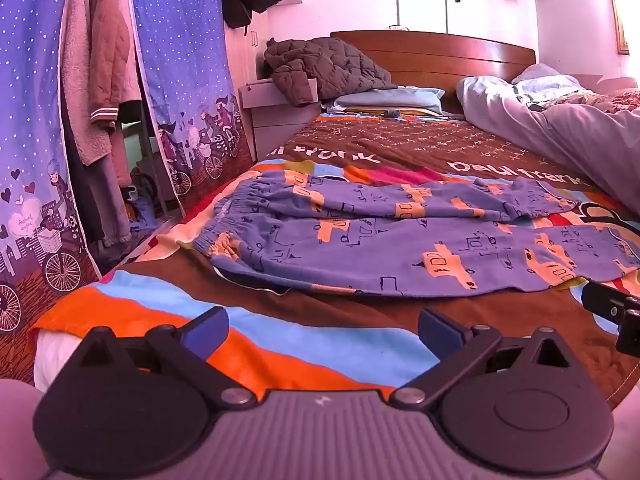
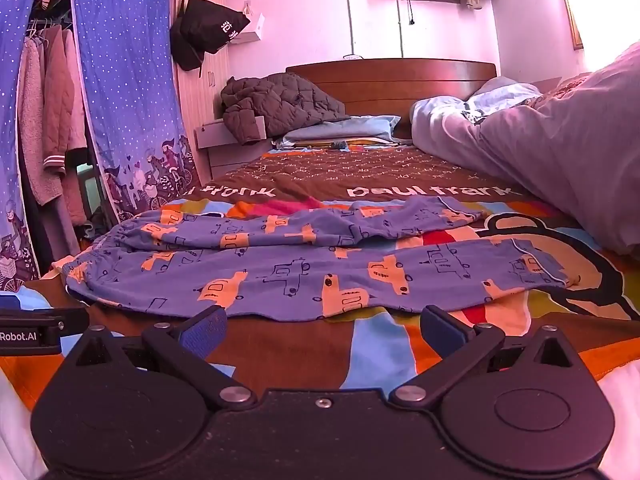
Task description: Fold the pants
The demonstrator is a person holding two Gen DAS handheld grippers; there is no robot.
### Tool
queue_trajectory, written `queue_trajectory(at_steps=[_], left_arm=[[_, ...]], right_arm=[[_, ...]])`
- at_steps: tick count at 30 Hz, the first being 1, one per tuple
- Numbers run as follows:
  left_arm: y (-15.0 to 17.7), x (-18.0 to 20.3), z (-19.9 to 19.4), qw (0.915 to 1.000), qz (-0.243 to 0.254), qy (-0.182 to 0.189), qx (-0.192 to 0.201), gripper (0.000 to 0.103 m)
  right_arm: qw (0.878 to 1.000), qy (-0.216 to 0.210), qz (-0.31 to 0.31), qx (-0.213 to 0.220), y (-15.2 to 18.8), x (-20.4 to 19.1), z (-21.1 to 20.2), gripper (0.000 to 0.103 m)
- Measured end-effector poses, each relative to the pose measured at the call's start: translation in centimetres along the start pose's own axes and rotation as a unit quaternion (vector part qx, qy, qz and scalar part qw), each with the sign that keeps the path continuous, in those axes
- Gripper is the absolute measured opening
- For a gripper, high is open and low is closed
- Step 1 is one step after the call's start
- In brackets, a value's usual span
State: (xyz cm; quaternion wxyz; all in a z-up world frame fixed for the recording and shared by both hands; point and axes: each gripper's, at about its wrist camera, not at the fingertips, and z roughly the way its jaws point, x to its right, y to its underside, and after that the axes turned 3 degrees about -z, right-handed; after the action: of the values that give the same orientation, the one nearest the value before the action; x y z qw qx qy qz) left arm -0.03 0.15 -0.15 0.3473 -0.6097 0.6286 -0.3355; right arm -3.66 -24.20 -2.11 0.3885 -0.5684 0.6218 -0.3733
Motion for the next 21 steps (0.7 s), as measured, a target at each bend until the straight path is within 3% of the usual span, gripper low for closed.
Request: queue_trajectory(at_steps=[21], left_arm=[[-0.12,-0.12,-0.03,1.0,0.0,-0.006,0.001,0.103]], right_arm=[[1.0,0.0,-0.002,-0.004,0.23,-0.04,0.18,0.102]])
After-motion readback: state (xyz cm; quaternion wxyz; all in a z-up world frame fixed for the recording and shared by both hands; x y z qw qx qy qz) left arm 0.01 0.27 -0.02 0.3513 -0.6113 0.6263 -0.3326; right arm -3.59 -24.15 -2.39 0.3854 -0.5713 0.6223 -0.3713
